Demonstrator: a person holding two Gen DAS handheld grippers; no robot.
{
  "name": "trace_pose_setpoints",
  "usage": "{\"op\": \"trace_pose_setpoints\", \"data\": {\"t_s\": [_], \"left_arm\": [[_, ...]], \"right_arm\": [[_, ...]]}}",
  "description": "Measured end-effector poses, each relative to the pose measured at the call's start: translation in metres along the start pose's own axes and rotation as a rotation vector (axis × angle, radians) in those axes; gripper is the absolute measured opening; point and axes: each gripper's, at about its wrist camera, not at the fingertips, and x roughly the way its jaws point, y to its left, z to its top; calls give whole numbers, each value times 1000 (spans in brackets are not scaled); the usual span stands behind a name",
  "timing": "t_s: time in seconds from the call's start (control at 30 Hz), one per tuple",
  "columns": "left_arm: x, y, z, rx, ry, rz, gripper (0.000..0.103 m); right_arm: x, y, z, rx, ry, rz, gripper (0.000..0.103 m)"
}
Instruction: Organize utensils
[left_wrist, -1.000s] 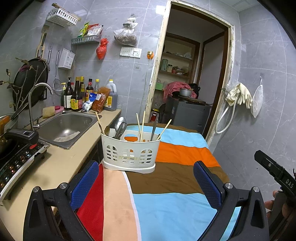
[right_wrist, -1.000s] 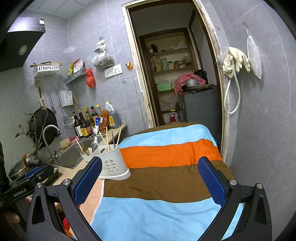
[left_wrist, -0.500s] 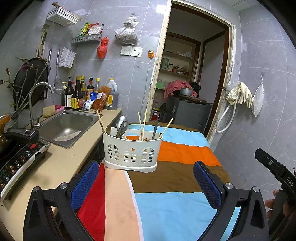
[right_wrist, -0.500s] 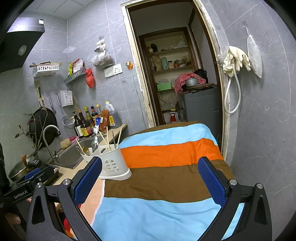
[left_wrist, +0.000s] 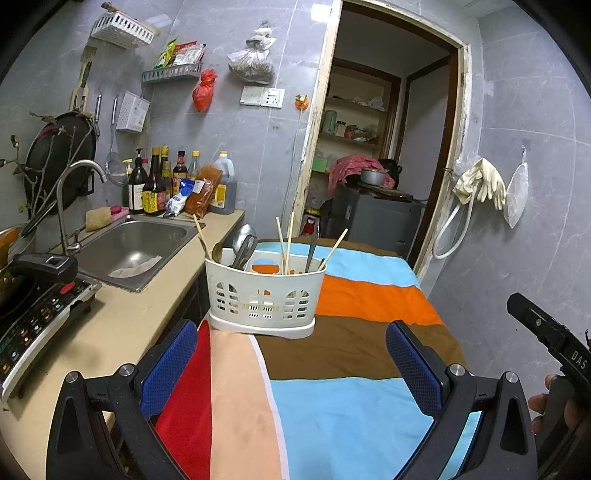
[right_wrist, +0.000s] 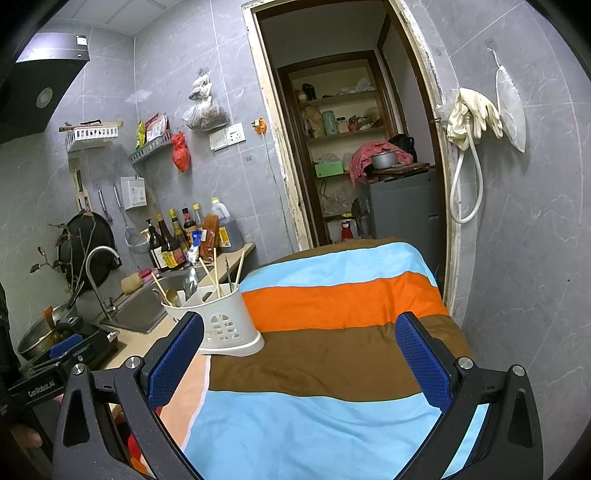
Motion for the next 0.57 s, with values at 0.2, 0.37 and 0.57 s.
{"op": "trace_pose_setpoints", "data": {"t_s": [0.2,0.37,0.57], "left_arm": [[5,0,-1,0,10,4,103],[11,-4,4,13,8,2,102],[21,-7,6,27,24,-1,103]], "right_arm": [[3,8,-8,-13,13,2,102],[5,7,-7,-6,16,-4,102],[7,6,-12,11,32,-18,102]]}}
